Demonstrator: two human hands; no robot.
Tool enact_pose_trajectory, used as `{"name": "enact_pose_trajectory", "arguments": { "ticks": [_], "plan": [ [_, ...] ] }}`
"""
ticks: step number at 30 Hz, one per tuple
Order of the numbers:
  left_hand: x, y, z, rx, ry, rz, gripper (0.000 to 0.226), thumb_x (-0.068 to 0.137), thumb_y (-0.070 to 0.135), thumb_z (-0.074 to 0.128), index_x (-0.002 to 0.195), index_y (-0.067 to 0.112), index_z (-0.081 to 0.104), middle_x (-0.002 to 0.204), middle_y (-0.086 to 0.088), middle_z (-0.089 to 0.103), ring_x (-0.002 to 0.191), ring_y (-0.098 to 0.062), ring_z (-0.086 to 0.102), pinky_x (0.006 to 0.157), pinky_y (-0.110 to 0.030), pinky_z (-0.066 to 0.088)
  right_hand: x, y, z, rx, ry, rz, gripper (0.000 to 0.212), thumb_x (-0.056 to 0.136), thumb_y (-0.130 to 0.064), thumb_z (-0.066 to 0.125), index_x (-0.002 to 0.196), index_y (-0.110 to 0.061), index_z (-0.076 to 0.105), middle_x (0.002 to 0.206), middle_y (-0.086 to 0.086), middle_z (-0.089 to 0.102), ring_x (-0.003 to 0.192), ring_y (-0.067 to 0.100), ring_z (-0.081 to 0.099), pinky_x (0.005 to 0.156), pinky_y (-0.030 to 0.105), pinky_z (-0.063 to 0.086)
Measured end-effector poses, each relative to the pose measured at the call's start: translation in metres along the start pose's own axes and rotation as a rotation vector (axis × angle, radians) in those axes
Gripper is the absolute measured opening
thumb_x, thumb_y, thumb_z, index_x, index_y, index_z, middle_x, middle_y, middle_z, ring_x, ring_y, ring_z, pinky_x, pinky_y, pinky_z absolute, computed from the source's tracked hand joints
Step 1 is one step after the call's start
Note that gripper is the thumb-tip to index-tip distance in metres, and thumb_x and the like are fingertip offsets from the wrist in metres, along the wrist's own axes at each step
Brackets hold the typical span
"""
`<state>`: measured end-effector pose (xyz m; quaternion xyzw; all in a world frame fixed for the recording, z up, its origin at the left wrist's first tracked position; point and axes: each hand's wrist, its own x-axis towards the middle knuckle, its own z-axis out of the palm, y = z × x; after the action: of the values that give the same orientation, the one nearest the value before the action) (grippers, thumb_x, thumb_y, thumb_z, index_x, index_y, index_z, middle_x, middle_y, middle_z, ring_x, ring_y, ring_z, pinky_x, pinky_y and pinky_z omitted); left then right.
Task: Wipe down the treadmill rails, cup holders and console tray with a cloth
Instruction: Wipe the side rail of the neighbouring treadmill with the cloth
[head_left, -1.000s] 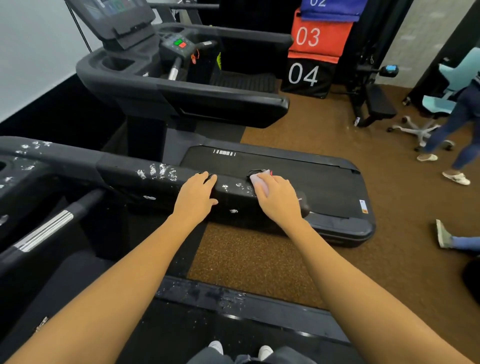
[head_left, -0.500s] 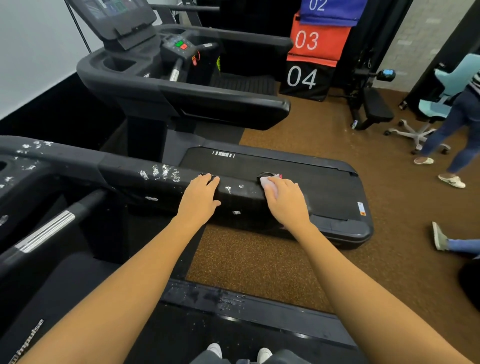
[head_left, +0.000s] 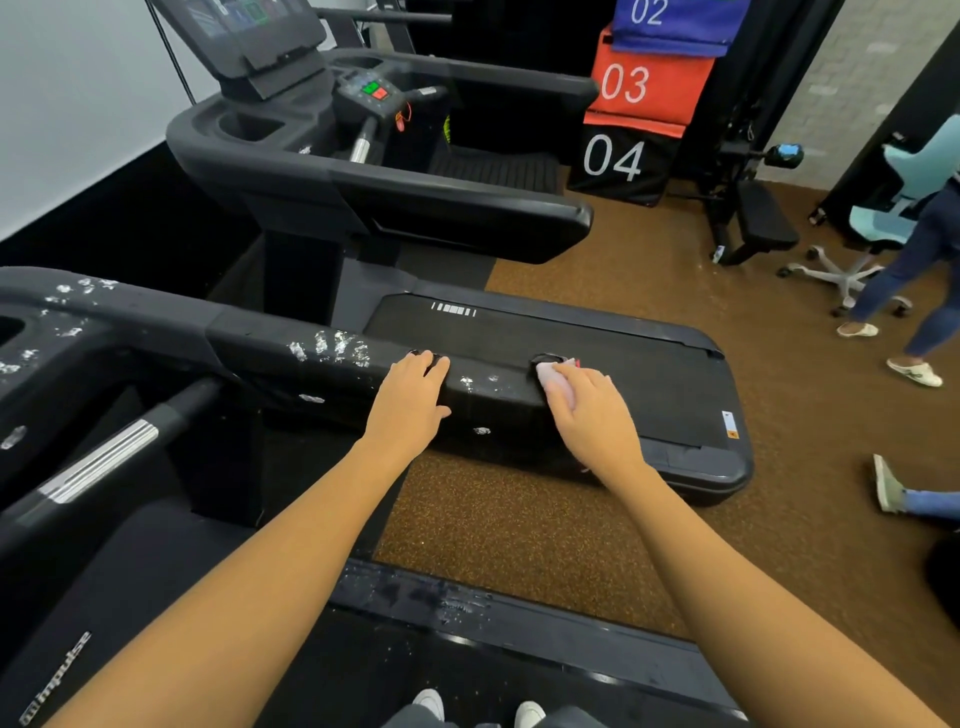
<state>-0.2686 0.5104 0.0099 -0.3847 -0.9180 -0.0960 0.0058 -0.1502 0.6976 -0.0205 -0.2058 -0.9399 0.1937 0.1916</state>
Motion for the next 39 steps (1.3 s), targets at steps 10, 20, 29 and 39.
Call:
{"name": "enact_pose_trajectory", "arguments": {
  "ticks": [10,20,29,39],
  "plan": [
    [0.0,-0.002,0.002,-0.019,0.024,0.016,0.065,0.089,0.024,0.06,0.144,0.009,0.029,0.147,-0.012,0.033,0.138,-0.025,0.026,0.113,-0.035,0.018,-0.013,-0.058,0.027,-0.047,0.033,-0.271,0.029,0.097,-0.02,0.043,0.125,-0.012,0.049,0.119,0.005,0.056,0.101,0.021,0.052,0.09,0.038,0.044],
    [0.001,-0.001,0.003,-0.005,0.033,0.02,0.065,0.089,0.026,0.06,0.144,0.009,0.028,0.147,-0.011,0.033,0.137,-0.024,0.027,0.113,-0.033,0.019,0.015,-0.055,0.028,-0.123,-0.006,-0.224,0.033,0.098,-0.026,0.03,0.12,-0.018,0.053,0.11,0.001,0.058,0.091,0.019,0.052,0.081,0.033,0.042],
    [-0.001,-0.002,0.003,-0.008,0.045,0.023,0.064,0.091,0.026,0.058,0.144,0.01,0.026,0.148,-0.011,0.03,0.138,-0.025,0.024,0.113,-0.033,0.017,-0.004,-0.033,-0.001,0.024,-0.043,-0.237,0.014,0.099,-0.019,0.039,0.101,-0.024,0.052,0.094,0.003,0.059,0.085,0.02,0.053,0.08,0.035,0.043],
    [-0.002,-0.005,0.009,-0.005,0.07,0.06,0.065,0.085,0.021,0.066,0.139,0.004,0.036,0.142,-0.017,0.04,0.133,-0.03,0.035,0.112,-0.038,0.024,0.007,-0.071,0.019,-0.084,-0.047,-0.381,0.022,0.094,-0.01,0.048,0.115,-0.008,0.055,0.108,0.011,0.061,0.093,0.026,0.058,0.083,0.041,0.05]
  ]
}}
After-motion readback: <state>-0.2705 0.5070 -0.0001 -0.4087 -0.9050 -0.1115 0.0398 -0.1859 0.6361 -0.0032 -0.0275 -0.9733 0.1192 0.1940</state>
